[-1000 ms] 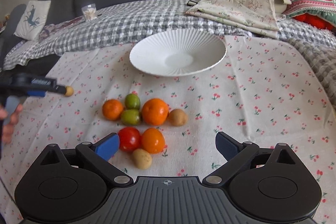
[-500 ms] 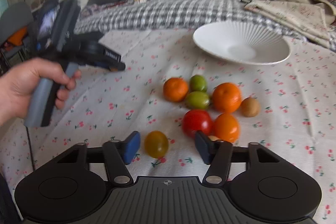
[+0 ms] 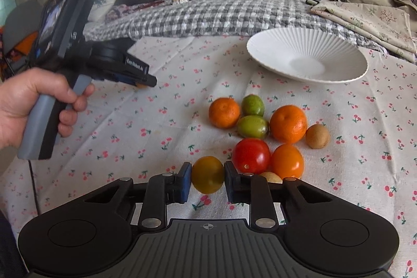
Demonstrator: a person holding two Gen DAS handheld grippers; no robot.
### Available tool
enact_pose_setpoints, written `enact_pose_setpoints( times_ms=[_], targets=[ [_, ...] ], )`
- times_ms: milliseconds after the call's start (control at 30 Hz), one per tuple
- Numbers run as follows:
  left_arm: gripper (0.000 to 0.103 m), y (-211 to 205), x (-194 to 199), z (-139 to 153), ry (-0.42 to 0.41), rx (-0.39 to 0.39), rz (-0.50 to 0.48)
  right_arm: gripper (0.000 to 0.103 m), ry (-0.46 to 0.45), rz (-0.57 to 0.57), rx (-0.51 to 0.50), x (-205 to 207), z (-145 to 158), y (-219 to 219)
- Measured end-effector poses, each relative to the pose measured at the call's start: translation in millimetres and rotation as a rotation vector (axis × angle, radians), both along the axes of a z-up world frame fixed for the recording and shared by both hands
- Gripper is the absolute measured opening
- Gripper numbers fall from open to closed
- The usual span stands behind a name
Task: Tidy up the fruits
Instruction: 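Carry both fruits into the white bowl and open both tools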
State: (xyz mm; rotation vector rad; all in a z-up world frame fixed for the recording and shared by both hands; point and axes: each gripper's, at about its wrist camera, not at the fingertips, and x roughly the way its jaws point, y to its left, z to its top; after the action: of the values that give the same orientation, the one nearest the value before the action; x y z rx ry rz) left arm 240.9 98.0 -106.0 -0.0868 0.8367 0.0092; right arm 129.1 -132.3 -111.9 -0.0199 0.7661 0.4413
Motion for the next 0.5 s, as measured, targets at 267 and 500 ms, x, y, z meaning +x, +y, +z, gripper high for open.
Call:
enact_pose_setpoints(
  times_ms=[267,500],
  targets=[
    [0.025,-11,-11,19,-0.033,-0.028,-0.024,0.025,-0.039,-0.056,0.064,5,25,-30],
    [0.025,-26,-14,31,-0.049,-0.051,-0.058,0.025,-0.056,-0.143,0.094,21,39,-67]
  ],
)
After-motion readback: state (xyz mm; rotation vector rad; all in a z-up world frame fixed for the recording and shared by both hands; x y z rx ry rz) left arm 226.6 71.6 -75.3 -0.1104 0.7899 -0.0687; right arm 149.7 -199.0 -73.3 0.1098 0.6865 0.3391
